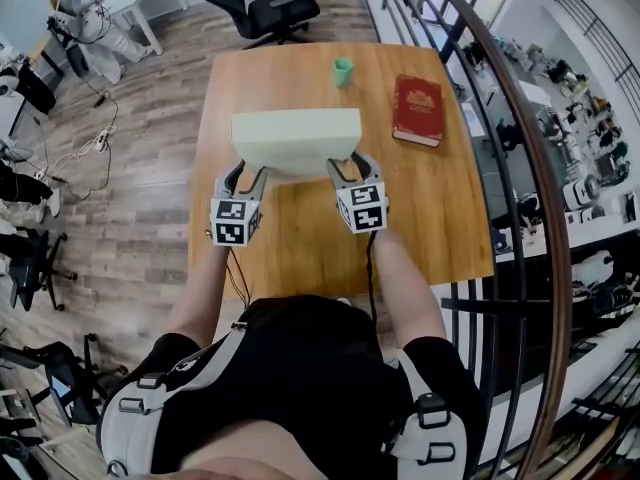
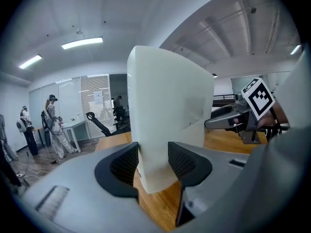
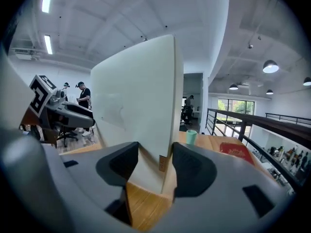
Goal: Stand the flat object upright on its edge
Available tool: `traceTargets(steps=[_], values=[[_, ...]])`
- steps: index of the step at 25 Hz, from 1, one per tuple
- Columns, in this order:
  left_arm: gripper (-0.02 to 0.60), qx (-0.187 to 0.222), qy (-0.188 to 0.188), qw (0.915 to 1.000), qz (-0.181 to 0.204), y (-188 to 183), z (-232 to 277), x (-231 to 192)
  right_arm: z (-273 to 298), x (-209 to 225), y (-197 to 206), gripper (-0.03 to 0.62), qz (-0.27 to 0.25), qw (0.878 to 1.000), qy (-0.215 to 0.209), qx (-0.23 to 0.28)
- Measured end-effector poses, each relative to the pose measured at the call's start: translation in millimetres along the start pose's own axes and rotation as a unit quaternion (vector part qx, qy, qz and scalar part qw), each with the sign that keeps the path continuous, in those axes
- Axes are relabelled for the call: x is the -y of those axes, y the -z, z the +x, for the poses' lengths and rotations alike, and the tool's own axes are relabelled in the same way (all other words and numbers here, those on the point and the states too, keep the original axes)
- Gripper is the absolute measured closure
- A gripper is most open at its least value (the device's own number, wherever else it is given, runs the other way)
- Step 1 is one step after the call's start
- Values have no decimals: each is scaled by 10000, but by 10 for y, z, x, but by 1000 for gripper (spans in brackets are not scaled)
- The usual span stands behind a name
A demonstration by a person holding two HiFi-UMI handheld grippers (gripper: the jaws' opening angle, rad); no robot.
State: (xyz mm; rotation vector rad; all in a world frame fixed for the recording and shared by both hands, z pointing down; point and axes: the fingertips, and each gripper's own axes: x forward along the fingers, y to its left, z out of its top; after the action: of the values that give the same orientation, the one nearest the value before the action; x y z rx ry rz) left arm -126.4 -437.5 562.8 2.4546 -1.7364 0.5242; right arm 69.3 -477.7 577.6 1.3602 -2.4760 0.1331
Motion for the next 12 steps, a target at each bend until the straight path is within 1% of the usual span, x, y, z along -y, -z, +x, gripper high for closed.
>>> traceTargets(steps=[7, 10, 12], values=[[393, -484, 196, 9985, -190, 432, 184, 143, 75, 60, 446, 370, 19, 9991, 135, -395], [393, -403, 125, 9990, -177, 530, 272, 165, 111, 91, 484, 368, 69, 9996, 197, -216], [393, -402, 133, 9987, -288, 509, 300, 158, 131, 111, 474, 368, 98, 9994, 236, -219]])
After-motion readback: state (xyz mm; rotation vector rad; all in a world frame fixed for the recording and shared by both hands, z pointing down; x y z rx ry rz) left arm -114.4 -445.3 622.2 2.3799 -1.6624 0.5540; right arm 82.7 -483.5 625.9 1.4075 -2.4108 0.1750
